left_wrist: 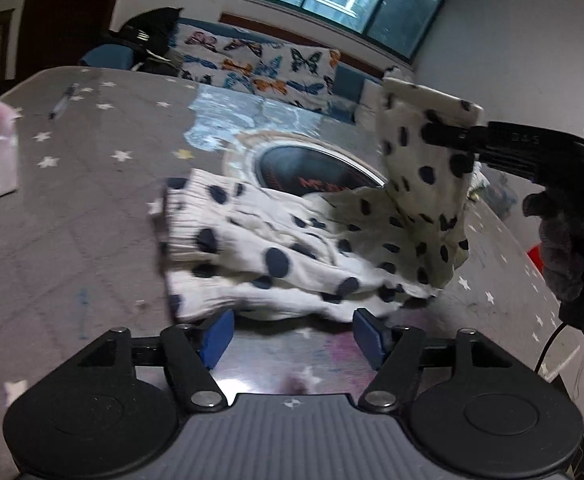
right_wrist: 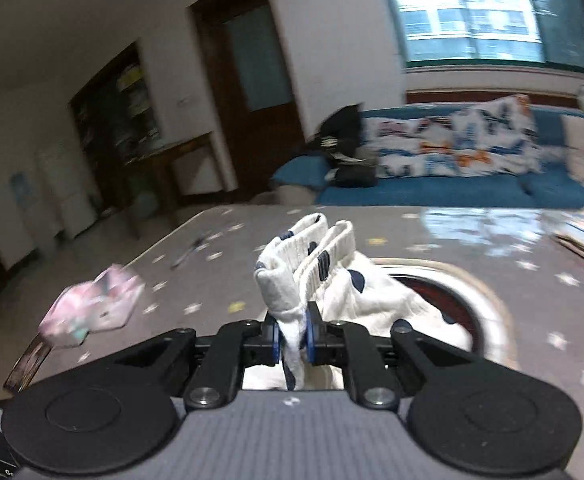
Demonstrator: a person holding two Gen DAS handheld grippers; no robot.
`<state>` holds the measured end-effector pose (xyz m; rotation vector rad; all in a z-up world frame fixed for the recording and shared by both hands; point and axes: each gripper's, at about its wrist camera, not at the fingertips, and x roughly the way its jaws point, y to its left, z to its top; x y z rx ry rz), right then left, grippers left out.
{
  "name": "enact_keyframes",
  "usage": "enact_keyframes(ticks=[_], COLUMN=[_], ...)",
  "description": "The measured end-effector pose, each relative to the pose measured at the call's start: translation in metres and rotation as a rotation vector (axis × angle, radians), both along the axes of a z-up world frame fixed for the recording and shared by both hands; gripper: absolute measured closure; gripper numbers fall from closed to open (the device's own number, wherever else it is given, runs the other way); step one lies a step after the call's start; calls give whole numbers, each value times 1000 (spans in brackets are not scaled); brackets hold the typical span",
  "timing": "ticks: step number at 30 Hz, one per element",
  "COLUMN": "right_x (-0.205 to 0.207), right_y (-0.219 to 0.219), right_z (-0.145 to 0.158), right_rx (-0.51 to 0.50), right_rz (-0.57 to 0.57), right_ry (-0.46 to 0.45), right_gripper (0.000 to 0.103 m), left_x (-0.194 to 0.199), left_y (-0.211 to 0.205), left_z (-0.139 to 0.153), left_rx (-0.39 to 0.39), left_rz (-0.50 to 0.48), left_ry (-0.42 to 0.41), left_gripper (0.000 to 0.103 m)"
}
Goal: Fold clothes
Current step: 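Lift the pants with the right gripper and fold toward the left gripper, then lay the folded pants on the table with both grippers and release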
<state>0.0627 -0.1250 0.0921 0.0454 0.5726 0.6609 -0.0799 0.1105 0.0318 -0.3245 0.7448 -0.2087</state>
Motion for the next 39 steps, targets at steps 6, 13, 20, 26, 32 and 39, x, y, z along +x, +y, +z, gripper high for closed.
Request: enact_keyframes(ticks=[6,13,20,26,32,39], right_x=[-17,-49,-63,-61,-34,-30], right_y=[77,134,123,88,37,9], right_z=[-12,-44,-50,-39,-50,-76], right_rx=[-78,-209,-266,-256,-243,-286], right_rz=[138,281,339,303,119,70], right_ry=[-12,-10,19,32,98,173], right_gripper=[92,85,64,62,62,63], left_x=[-13,-16,-8,9,34,67], left_y=[30,53,68,73,56,17], left_z=[-1,-5,3,23,46,25], left_rx=[-19,-35,-32,-33,-37,-3], left_rz=[71,137,183,209,146,-13], left_ry=[-6,5,-17,-85,-173,-121], left_gripper=[27,24,22,22,24,28])
